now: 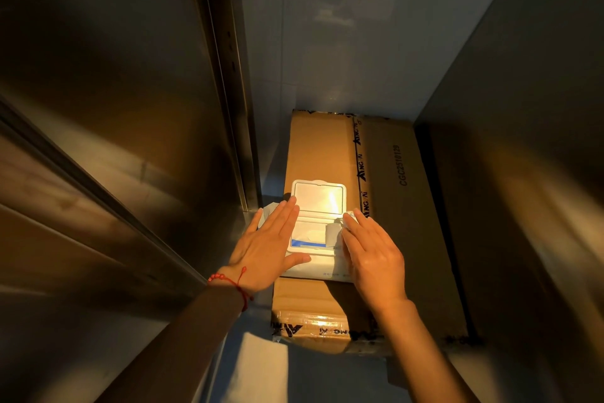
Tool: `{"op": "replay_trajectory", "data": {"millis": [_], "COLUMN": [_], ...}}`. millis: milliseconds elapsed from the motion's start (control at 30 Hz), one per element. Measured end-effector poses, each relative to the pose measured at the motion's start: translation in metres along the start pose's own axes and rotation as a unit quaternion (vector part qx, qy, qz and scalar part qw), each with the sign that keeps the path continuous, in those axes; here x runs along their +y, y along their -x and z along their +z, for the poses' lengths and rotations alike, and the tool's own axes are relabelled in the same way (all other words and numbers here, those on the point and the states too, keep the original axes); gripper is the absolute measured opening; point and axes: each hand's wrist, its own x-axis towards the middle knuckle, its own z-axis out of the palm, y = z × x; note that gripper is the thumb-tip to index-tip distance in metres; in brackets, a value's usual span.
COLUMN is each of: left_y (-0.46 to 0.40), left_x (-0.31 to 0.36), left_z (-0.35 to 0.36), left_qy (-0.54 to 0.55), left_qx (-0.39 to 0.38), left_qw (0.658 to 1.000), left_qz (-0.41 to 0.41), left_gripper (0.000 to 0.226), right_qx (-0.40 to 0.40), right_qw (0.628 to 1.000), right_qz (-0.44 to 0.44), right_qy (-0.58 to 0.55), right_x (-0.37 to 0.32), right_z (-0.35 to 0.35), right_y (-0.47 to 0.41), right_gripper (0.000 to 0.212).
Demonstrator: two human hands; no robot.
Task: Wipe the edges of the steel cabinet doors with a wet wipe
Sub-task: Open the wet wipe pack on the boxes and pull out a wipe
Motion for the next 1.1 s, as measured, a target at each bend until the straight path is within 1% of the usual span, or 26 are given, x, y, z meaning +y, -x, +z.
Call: {"op": "replay_trajectory", "data": {"millis": [167, 333, 467, 600, 700, 867, 967, 1000, 1033, 1067, 1100], "left_y": [0.0, 0.001, 0.001, 0.002, 0.002, 0.002, 0.001, 0.001, 0.001, 0.001, 0.001], "left_x": [0.0, 0.0, 0.0, 0.0, 0.001, 0.002, 0.002, 0.002, 0.001, 0.001, 0.001], "left_z": [-0.002, -0.002, -0.001, -0.003, -0.004, -0.004, -0.003, -0.003, -0.003, -0.002, -0.002], "left_qy": [-0.002, -0.002, -0.005, -0.009, -0.012, -0.006, -0.01, -0.012, -0.012, -0.012, -0.012], "left_qx": [-0.001, -0.001, -0.002, -0.006, -0.009, -0.01, -0.009, -0.009, -0.009, -0.009, -0.007], "left_qw": [1.0, 1.0, 1.0, 1.0, 1.0, 1.0, 1.0, 1.0, 1.0, 1.0, 1.0], "left_qz": [0.001, 0.002, 0.002, 0.006, 0.006, 0.003, 0.003, 0.003, 0.002, 0.002, 0.003], "left_gripper": [0.089, 0.09, 0.09, 0.09, 0.09, 0.09, 0.09, 0.09, 0.091, 0.091, 0.091], "right_qx": [0.009, 0.012, 0.014, 0.038, 0.043, 0.049, 0.052, 0.052, 0.06, 0.069, 0.074], "right_qw": [1.0, 0.999, 0.997, 0.998, 0.997, 0.996, 0.996, 0.996, 0.996, 0.996, 0.995], "right_qz": [0.008, 0.032, 0.062, 0.043, 0.05, 0.052, 0.053, 0.049, 0.04, 0.022, 0.02], "right_qy": [-0.005, -0.024, -0.049, -0.034, -0.03, -0.05, -0.058, -0.059, -0.053, -0.052, -0.058], "right_x": [0.004, 0.005, 0.007, 0.009, 0.01, 0.014, 0.017, 0.019, 0.021, 0.023, 0.024], "right_z": [0.002, 0.004, 0.006, 0.006, 0.005, 0.01, 0.013, 0.016, 0.017, 0.02, 0.021], "right_y": [0.005, 0.01, 0.012, 0.014, 0.014, 0.016, 0.018, 0.02, 0.022, 0.025, 0.025], "right_gripper": [0.053, 0.049, 0.042, 0.046, 0.05, 0.044, 0.044, 0.041, 0.03, 0.014, 0.033]}}
